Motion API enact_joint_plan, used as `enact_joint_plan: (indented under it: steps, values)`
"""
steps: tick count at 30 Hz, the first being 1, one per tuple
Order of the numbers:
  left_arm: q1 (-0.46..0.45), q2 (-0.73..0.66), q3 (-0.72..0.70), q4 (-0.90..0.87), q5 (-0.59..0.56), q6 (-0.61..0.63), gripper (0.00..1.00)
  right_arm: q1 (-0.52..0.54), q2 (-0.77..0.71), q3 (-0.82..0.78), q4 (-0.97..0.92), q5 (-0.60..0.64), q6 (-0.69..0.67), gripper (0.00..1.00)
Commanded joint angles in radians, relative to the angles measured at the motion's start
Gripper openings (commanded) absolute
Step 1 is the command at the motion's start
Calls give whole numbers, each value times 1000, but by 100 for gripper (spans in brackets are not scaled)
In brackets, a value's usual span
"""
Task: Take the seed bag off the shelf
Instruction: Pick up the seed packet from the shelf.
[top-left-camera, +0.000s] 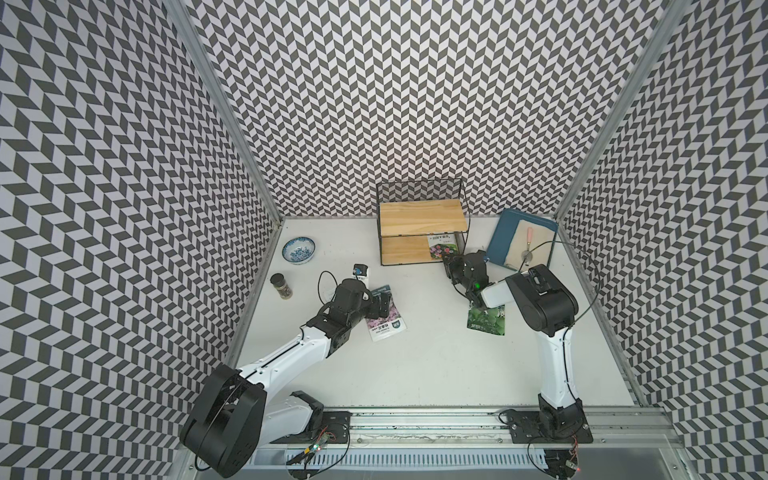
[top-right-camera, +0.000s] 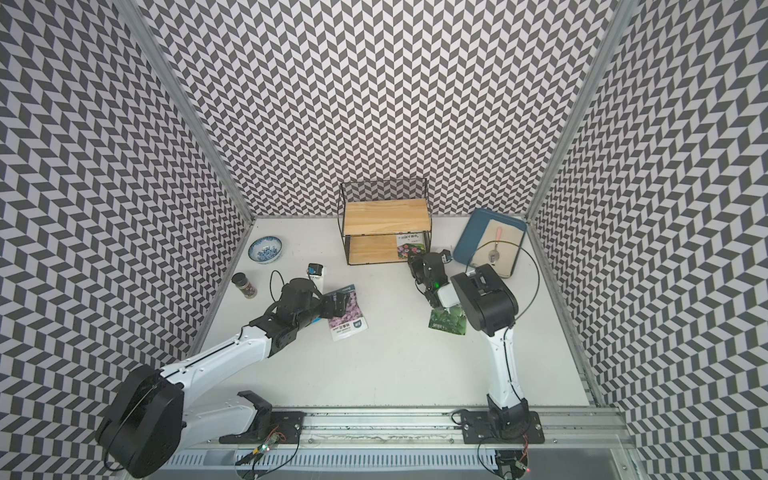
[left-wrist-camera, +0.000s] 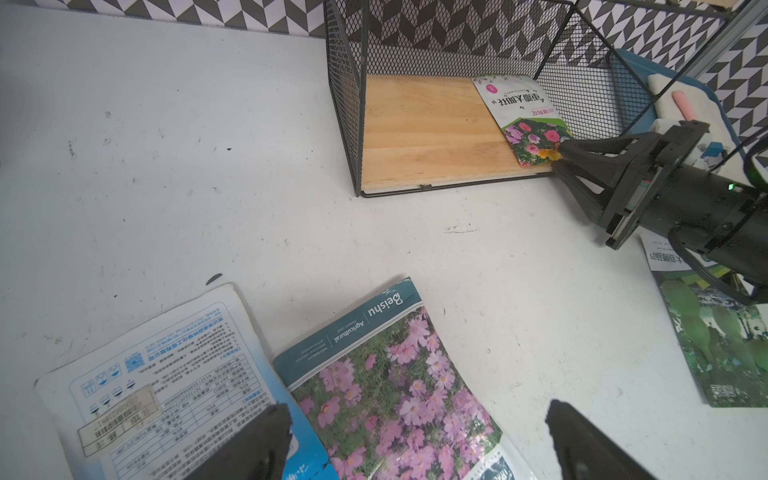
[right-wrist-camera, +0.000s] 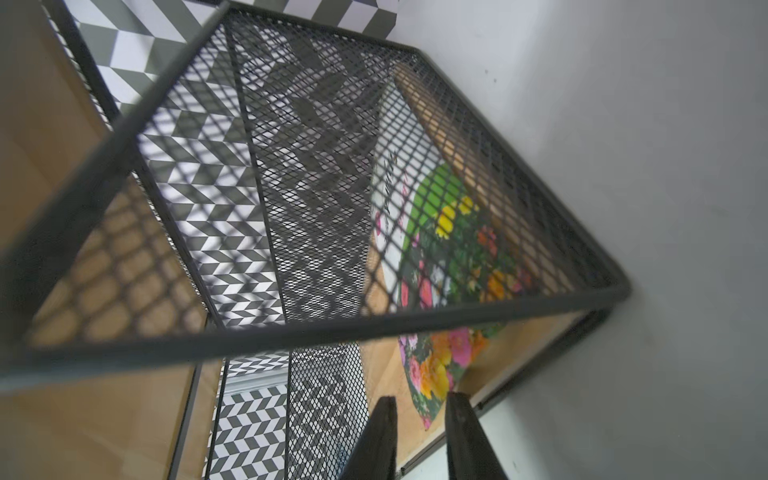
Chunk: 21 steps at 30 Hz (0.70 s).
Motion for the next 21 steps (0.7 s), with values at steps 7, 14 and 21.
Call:
enact_joint_plan:
  steps: [7, 14, 21]
  values:
    - [5, -8, -13, 19, 7, 17, 100, 4, 37, 27, 19, 16, -8, 26]
    - [5, -8, -16, 21, 6, 17, 100, 12, 38, 23, 23, 21, -5, 26]
    - [6, -14, -21, 20, 7, 16, 100, 16, 47, 37, 27, 21, -12, 26]
